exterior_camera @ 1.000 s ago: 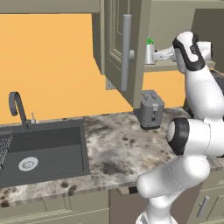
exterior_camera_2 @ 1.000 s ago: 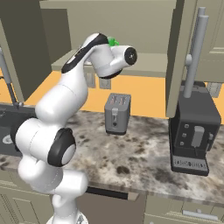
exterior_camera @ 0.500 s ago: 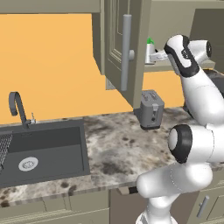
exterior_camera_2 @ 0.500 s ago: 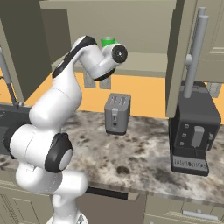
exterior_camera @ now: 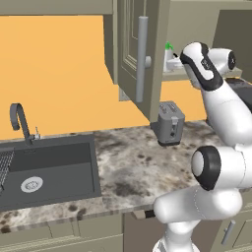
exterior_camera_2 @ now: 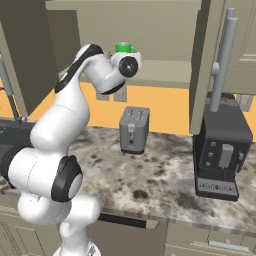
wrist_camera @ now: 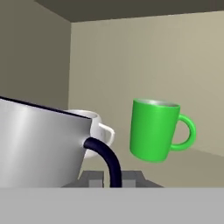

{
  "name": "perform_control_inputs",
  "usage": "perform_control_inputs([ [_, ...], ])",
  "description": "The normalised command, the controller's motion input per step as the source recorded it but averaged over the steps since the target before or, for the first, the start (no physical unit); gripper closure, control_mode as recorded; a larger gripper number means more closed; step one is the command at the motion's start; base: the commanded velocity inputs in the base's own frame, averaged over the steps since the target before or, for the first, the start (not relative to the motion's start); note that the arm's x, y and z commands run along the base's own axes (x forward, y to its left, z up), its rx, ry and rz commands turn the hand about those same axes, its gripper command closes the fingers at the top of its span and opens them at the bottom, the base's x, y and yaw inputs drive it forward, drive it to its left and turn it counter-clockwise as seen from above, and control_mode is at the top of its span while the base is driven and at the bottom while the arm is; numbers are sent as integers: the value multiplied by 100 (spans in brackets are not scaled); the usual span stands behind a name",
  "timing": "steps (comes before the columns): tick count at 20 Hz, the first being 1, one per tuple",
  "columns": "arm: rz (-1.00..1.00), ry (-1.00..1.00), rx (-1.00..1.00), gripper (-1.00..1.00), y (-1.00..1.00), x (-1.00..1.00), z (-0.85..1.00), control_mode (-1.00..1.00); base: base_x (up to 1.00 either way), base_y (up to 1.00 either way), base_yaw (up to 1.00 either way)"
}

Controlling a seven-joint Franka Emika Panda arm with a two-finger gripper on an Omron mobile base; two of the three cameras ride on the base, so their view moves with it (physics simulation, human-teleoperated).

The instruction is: Pick the mug on the counter and place it in the cabinet with the handle facing the right, like the mugs already inside.

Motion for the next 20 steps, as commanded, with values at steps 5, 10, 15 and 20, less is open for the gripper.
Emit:
perform_control_inputs([
  [5, -2, -7, 0, 100, 0, 5, 0, -100, 0, 0, 0],
  [10, -3, -6, 0, 100, 0, 9, 0, -100, 0, 0, 0],
  [15, -4, -4, 0, 100, 0, 12, 0, -100, 0, 0, 0],
  [20, -4, -2, 0, -100, 0, 15, 0, -100, 0, 0, 0],
])
